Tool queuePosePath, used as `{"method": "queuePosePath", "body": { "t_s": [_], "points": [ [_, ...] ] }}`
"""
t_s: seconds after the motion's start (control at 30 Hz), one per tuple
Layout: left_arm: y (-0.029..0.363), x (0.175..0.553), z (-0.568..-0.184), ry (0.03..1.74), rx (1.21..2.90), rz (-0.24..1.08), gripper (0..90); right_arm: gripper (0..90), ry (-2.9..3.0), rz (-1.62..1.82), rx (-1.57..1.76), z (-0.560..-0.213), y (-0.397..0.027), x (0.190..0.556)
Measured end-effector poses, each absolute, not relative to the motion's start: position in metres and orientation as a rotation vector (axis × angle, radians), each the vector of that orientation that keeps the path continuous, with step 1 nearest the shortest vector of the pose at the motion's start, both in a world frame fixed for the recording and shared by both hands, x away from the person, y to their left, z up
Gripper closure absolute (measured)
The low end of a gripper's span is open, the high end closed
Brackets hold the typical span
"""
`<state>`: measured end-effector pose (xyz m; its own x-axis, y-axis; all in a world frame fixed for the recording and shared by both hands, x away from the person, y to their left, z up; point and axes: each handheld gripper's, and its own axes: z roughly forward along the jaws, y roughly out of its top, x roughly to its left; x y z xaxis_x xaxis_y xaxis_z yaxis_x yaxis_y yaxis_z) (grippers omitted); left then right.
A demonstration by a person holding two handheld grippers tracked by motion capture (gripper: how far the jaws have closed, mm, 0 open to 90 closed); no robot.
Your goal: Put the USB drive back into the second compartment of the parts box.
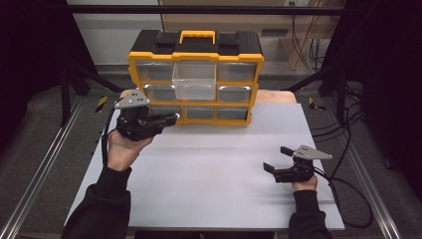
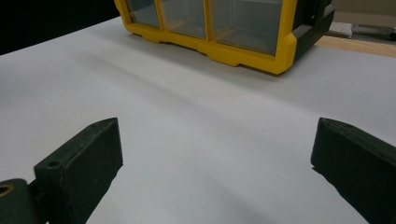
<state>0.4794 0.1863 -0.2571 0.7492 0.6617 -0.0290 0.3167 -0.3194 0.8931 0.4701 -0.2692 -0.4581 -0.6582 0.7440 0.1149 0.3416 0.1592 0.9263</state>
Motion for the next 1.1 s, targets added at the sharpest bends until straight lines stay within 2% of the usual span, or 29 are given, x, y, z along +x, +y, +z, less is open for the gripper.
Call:
{"method": "queuePosePath", "body": {
  "t_s": [1.1],
  "points": [
    [0.180,0.498,-0.204,0.739,1.874,0.475,78.8,2.6,2.077,1.501,1.038,-0.458,-0.269,0.470]
  ]
}}
